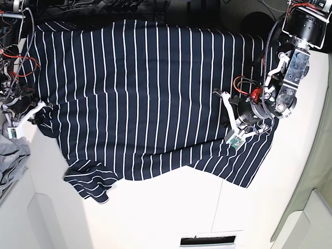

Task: Layout the t-shirt on the table in an organized manner, then fold the t-shirt properly
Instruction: 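Drag the shirt side with the right gripper to square the body, then pull the hem corner with the left gripper to straighten the edge, then move both grippers to the shirt's shoulder corners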

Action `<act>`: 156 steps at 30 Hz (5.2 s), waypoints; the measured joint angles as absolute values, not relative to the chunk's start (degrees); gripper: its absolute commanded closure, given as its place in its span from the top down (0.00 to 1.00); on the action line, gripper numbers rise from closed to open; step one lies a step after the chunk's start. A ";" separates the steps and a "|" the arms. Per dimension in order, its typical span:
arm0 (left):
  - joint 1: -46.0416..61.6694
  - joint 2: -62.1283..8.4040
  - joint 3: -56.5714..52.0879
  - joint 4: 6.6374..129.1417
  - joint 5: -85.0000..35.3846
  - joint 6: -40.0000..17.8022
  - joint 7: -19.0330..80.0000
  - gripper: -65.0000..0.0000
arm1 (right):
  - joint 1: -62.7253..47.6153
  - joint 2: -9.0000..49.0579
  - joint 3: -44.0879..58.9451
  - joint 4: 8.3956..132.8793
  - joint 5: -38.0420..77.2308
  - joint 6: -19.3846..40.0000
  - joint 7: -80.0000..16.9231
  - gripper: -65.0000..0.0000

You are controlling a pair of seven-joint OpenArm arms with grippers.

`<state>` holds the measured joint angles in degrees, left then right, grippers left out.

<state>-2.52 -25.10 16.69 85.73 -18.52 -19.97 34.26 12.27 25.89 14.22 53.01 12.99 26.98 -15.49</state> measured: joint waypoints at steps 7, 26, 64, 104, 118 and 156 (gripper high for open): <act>-2.55 -25.06 16.69 85.73 -16.16 -19.27 33.30 0.05 | 12.58 26.63 19.44 52.99 15.90 27.35 -15.46 0.00; -19.09 -16.88 16.78 61.69 -15.81 -15.90 21.65 0.05 | 12.27 26.20 19.44 52.97 21.78 30.63 -18.15 0.00; -37.19 -15.11 16.53 26.96 -10.00 -10.02 15.49 0.00 | 12.58 26.46 19.92 52.97 22.68 30.61 -20.64 0.00; -9.67 -34.83 16.95 80.18 -37.23 -31.14 43.03 0.00 | 3.53 26.46 35.70 72.51 44.01 31.73 -47.92 0.00; -2.85 -27.57 16.40 70.24 -26.11 -29.19 30.70 0.00 | -4.58 26.50 23.09 66.06 33.69 32.62 -32.67 0.00; -10.26 -41.76 11.40 66.32 -53.43 -39.48 49.34 0.31 | -3.27 25.41 29.74 80.68 38.41 31.27 -45.63 0.00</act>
